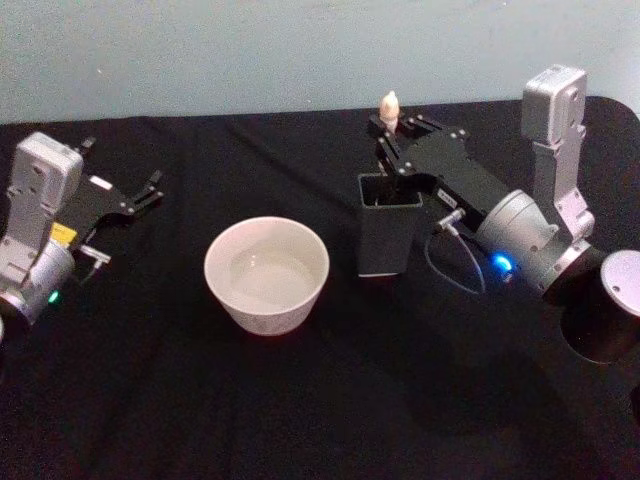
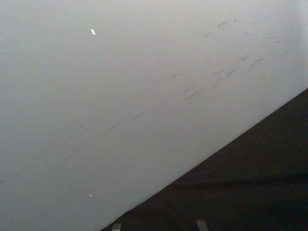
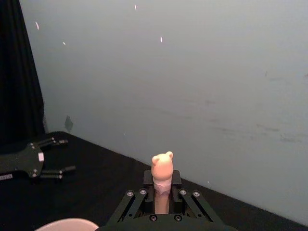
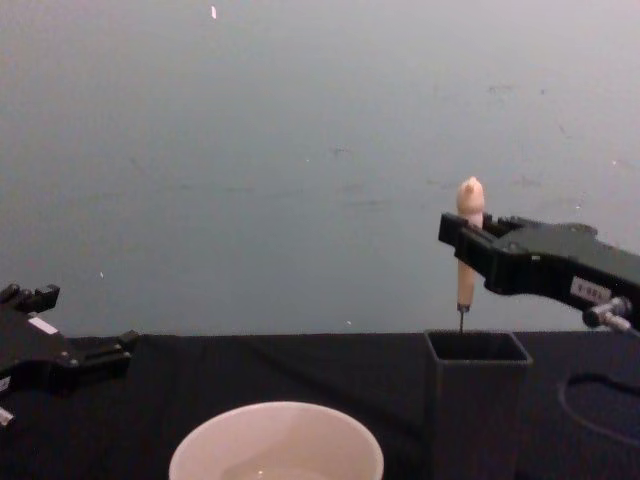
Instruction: Pick up the stirring spoon with one hand, stir inside the cup, then place it back in its original position.
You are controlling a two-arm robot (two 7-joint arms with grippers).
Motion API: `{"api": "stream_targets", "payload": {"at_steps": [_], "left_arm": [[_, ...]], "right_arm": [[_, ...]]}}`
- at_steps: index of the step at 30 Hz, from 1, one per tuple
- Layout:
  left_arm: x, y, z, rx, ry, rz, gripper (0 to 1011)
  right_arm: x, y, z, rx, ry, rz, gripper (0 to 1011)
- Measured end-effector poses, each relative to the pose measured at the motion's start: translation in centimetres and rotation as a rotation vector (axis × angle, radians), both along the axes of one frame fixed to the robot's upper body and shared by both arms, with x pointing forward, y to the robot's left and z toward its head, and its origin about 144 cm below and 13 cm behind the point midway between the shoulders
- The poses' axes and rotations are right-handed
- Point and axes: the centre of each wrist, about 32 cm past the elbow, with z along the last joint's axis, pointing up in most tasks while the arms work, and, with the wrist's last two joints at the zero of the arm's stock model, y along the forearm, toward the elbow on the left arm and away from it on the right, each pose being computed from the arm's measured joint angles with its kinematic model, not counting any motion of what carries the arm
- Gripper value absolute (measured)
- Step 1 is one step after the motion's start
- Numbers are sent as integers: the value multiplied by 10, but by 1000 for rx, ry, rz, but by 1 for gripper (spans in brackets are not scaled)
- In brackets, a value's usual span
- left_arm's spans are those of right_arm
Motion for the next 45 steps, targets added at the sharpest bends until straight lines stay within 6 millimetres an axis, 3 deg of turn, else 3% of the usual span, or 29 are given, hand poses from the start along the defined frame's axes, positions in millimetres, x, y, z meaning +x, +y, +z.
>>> {"api": "stream_targets", "payload": {"at_steps": [13, 25, 45], "left_arm": [[0, 0, 0, 0, 0, 0, 1001], [0, 0, 0, 0, 0, 0, 1001], [0, 0, 0, 0, 0, 0, 1001]], "right_arm": [[1, 1, -16, -54, 44, -16, 217], [1, 1, -16, -59, 45, -16, 222], [1, 1, -15, -54, 42, -15, 838]]}}
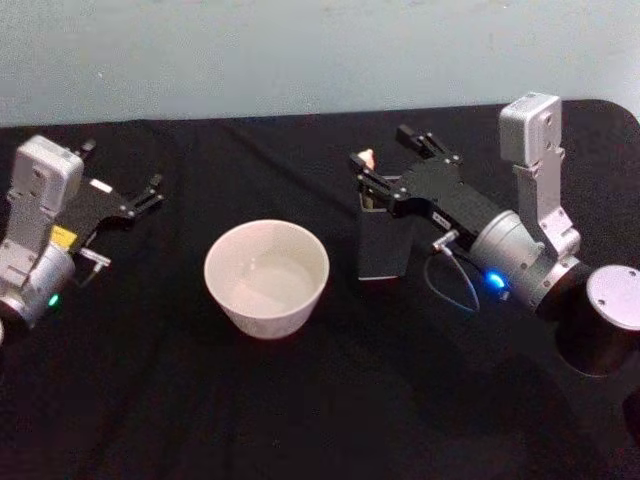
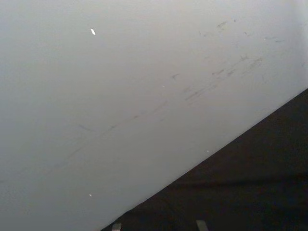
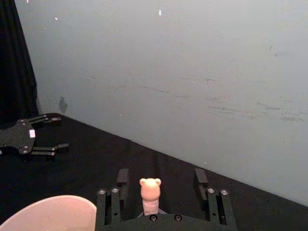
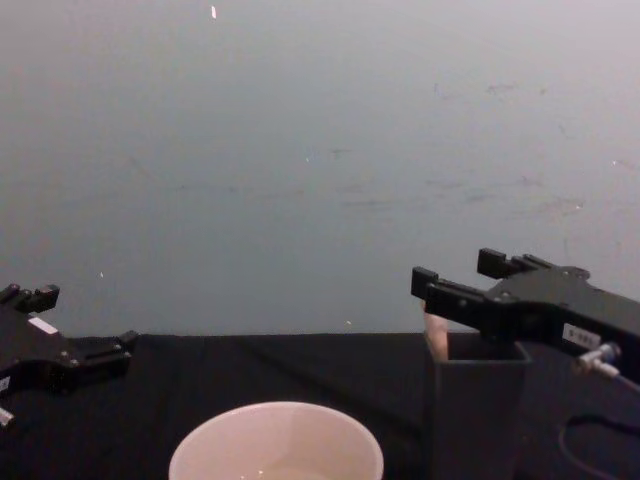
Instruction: Pick up the stirring spoon with one hand, stir inside the cup, then place it back in its original position.
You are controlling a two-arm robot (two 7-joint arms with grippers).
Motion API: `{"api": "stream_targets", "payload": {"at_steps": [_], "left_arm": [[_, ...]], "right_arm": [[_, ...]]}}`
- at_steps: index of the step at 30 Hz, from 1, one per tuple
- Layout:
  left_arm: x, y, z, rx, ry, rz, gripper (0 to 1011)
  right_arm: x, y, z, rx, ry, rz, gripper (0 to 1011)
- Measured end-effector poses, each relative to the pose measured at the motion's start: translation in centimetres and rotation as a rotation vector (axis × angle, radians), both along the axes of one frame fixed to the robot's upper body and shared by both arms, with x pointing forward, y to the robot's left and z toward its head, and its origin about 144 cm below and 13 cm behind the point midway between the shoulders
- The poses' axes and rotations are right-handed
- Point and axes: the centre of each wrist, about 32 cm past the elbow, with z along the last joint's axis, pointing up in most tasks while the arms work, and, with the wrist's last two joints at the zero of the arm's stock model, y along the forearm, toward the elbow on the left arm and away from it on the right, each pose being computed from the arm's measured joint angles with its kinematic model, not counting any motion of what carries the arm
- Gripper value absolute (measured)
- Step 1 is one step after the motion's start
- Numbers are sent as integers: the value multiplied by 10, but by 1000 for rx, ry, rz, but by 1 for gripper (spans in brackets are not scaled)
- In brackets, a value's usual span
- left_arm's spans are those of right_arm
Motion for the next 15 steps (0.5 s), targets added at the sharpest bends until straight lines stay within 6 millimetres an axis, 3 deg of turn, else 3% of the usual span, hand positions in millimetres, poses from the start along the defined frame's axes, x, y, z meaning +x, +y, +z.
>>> {"api": "stream_targets", "payload": {"at_steps": [6, 15], "left_arm": [[0, 0, 0, 0, 0, 0, 1001], [0, 0, 0, 0, 0, 0, 1001]], "right_arm": [[0, 0, 0, 1, -1, 1, 998], [5, -3, 13, 73, -57, -67, 1000]]}}
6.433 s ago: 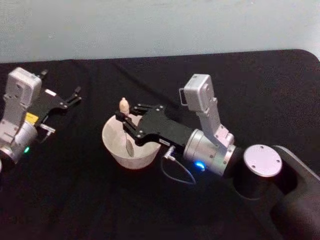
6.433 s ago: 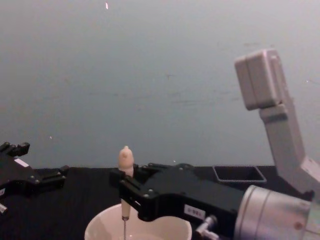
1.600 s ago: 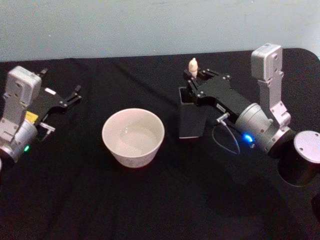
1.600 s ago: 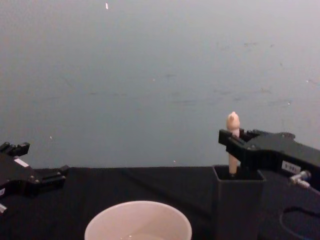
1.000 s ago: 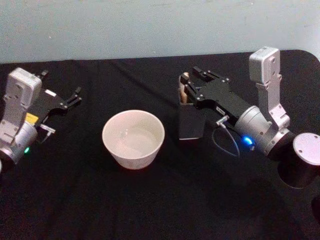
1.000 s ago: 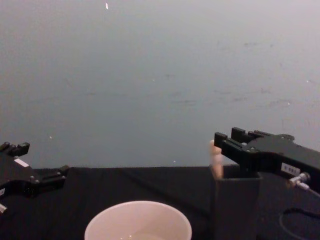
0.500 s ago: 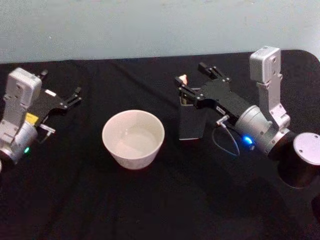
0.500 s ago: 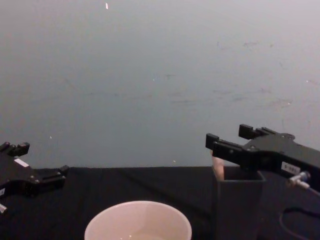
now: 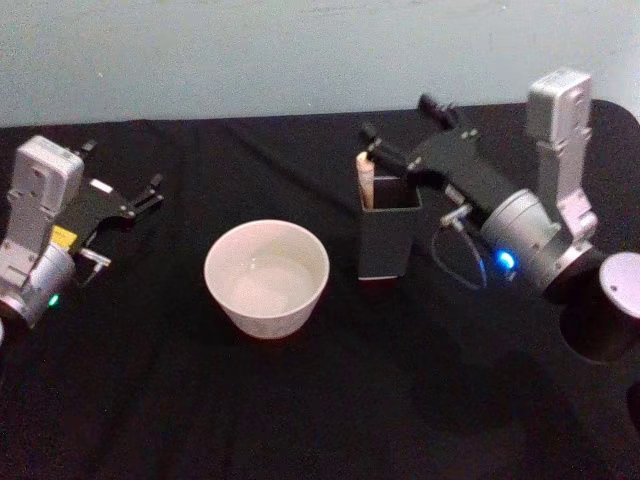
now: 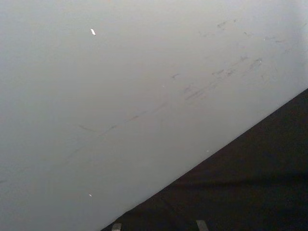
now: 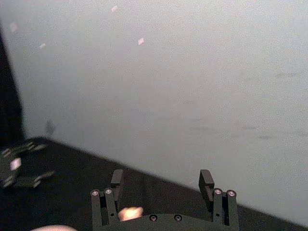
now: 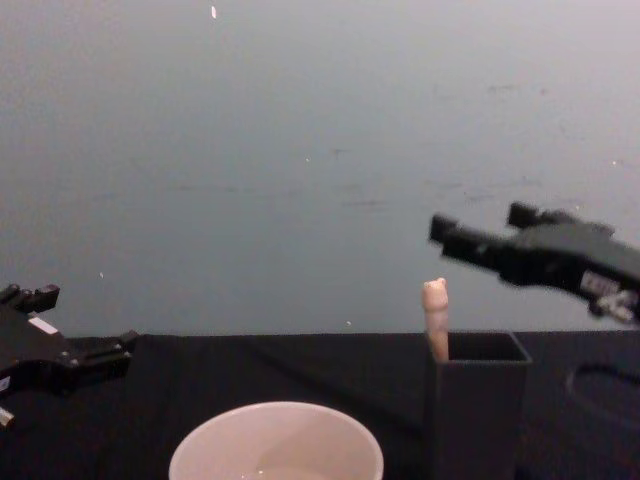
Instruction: Pick up the stirring spoon with one hand, stir inside the cup, then place it back in its original position.
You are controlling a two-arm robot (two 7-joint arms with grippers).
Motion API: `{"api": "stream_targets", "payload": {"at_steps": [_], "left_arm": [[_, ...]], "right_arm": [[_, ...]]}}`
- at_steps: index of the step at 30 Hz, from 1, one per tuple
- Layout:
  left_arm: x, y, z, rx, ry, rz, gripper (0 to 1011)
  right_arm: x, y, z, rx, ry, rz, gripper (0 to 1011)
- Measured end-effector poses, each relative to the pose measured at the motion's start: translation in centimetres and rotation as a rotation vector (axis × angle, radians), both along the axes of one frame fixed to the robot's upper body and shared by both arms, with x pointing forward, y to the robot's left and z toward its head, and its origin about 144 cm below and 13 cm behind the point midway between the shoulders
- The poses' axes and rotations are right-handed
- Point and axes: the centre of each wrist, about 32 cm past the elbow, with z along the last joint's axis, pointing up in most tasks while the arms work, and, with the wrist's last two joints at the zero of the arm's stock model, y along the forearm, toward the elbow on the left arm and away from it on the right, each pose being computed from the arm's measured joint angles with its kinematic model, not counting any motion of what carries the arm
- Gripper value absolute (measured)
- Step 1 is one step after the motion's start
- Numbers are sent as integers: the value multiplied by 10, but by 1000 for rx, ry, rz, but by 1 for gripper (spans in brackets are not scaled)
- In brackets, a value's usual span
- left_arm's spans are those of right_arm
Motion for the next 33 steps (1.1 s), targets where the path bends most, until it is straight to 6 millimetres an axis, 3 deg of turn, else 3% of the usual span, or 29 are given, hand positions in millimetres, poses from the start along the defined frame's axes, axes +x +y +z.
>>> {"api": "stream_targets", "payload": {"at_steps": [7, 13, 25, 33], "left_arm": [[0, 0, 0, 0, 0, 0, 1001], [0, 0, 0, 0, 0, 0, 1001], [0, 0, 0, 0, 0, 0, 1002], [0, 0, 0, 0, 0, 0, 1001]], "right_arm": [[10, -10, -1, 5, -18, -139, 1000], [17, -17, -19, -57, 29, -240, 1000], [17, -20, -52, -164, 147, -277, 1000], [17, -20, -55, -176, 158, -278, 1000]]}}
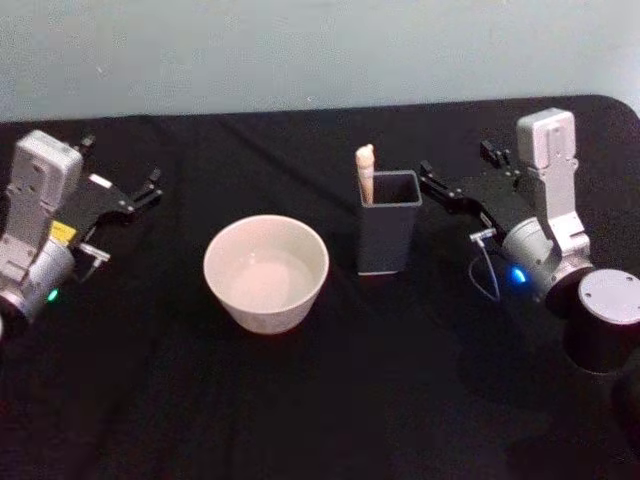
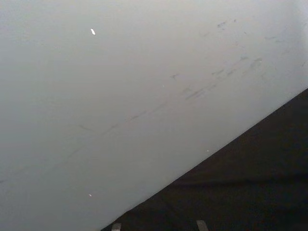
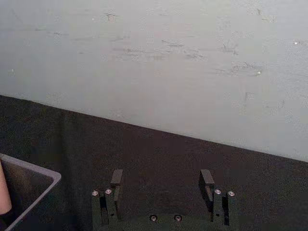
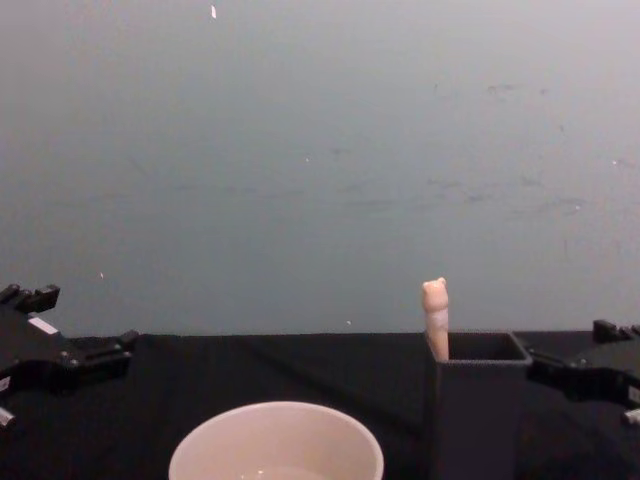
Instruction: Pick up the stirring spoon with one hand, stir inside the cup, then place it back in its original position.
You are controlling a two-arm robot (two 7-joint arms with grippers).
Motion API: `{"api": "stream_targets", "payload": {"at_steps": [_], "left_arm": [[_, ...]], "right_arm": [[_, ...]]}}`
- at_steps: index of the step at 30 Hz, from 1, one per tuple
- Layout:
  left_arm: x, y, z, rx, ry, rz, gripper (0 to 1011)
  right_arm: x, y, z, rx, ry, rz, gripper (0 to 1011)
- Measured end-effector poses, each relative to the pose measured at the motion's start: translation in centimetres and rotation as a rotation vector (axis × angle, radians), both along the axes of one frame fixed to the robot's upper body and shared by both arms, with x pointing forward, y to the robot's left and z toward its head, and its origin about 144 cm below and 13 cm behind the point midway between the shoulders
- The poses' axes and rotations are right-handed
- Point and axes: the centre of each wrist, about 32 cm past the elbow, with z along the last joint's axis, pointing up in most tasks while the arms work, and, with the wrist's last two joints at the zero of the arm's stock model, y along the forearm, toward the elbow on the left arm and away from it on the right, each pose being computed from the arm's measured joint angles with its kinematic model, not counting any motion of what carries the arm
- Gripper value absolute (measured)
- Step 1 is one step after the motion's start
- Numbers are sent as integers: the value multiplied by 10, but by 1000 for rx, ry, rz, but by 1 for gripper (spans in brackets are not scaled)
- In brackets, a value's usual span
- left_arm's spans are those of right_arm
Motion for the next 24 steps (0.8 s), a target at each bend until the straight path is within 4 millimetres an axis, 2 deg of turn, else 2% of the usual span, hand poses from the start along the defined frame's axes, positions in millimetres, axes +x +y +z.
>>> {"api": "stream_targets", "payload": {"at_steps": [24], "left_arm": [[0, 0, 0, 0, 0, 0, 1001]], "right_arm": [[0, 0, 2, 7, -10, 1, 1000]]}}
